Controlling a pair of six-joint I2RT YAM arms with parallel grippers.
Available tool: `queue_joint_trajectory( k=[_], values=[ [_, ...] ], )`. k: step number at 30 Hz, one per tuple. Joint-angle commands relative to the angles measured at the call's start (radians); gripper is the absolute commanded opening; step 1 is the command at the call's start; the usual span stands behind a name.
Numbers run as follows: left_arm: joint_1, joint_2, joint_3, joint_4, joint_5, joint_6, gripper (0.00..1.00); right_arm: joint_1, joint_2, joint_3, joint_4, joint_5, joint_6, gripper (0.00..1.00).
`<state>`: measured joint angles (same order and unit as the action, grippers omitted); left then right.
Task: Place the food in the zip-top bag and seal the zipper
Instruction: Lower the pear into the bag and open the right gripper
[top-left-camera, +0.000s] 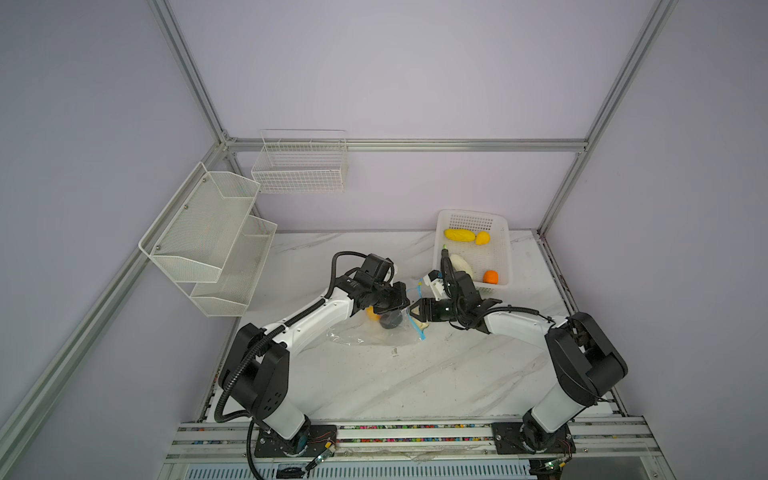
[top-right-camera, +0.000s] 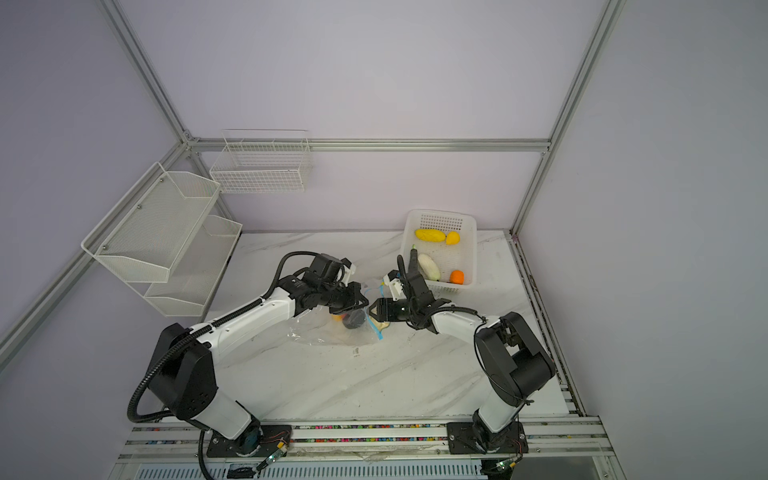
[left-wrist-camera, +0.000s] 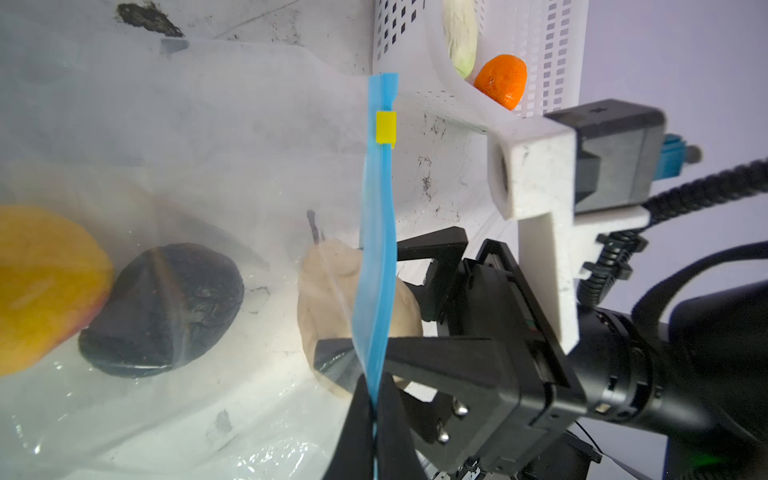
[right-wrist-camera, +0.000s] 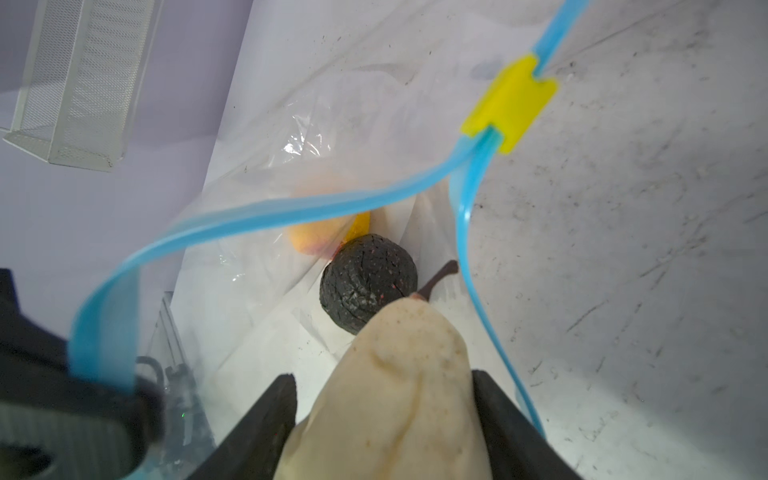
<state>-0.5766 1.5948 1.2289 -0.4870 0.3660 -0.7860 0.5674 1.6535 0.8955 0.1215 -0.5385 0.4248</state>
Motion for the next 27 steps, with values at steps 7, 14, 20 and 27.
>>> queue_joint_trajectory(
  k=[7, 14, 20, 27],
  values=[
    [-0.001, -0.048, 0.081, 0.037, 0.01, -0.01, 0.0, 0.011, 0.014, 0.035, 0.014, 0.013, -0.008, 0.68],
    [-0.002, -0.05, 0.076, 0.039, 0.012, -0.009, 0.0, 0.016, 0.018, 0.048, -0.009, 0.031, -0.015, 0.75],
    [-0.002, -0.053, 0.073, 0.041, 0.013, -0.007, 0.0, 0.019, 0.012, 0.052, -0.02, 0.041, -0.019, 0.78],
    [-0.002, -0.054, 0.072, 0.04, 0.012, -0.009, 0.0, 0.019, -0.003, 0.052, -0.029, 0.052, -0.021, 0.78]
  ],
)
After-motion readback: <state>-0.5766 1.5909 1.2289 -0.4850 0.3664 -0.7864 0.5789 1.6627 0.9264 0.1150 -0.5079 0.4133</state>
